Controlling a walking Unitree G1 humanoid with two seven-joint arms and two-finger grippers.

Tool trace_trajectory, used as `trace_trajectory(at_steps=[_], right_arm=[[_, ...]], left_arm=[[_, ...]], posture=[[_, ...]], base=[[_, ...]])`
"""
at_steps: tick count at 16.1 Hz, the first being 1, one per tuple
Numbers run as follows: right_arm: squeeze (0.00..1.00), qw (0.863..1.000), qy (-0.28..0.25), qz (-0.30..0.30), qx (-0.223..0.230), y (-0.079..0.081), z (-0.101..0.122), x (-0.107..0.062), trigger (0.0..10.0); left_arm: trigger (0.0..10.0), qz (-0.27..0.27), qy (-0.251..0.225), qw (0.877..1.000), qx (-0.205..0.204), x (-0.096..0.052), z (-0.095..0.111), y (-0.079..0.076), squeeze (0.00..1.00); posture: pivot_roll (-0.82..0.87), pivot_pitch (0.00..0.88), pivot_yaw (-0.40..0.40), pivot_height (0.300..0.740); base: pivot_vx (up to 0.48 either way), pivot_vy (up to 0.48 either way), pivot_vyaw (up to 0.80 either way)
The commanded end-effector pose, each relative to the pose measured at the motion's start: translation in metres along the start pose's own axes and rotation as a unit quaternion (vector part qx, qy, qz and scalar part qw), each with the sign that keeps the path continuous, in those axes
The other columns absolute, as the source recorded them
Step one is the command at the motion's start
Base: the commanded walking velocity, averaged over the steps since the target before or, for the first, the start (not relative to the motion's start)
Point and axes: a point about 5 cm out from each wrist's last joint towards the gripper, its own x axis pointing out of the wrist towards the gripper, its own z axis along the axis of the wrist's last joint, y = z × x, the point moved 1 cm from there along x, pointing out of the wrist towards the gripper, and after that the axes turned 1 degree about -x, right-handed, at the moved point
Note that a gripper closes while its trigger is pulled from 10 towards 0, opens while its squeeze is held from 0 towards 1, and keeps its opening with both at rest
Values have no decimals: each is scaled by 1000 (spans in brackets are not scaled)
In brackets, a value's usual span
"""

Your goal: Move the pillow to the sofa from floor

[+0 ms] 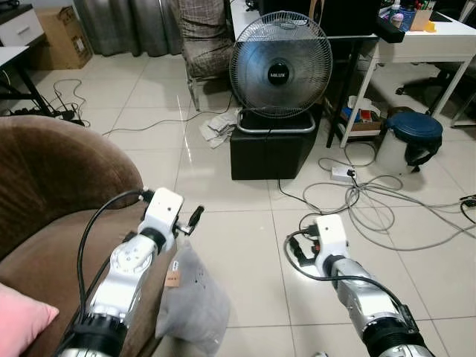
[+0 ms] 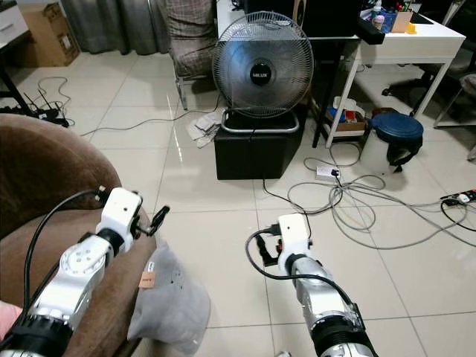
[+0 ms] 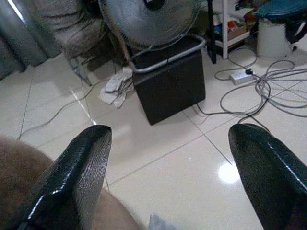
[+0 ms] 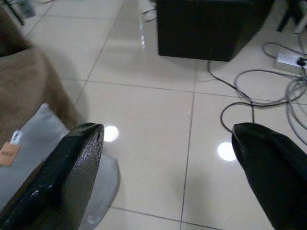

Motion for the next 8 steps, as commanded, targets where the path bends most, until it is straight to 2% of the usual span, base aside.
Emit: trace_trajectory(at_steps=[1,3,5,8], right_arm=[[0,1000,0,-6,6,-1,-2,1,10000],[0,1000,9,-7,8,0,-9,1,10000],[0,1000,19,-4,6,-2,-16,2,10000],[0,999,49,-6,0,-10,-29,0,10000]], left_arm=[[10000,-8,-5,1000,5,5,5,1,0],[10000,-8,8,1000,4,5,-1,1,0],[10000,4,16,1000,-6,2,-7,1,0],[10000,8,15,1000,6,1,-8,-1,0]], posture=[[42,0,69,740],[39,0,72,740],[37,0,67,718],[52,0,48,690]], base=[[0,0,0],[0,0,0],[0,0,0],[0,0,0]])
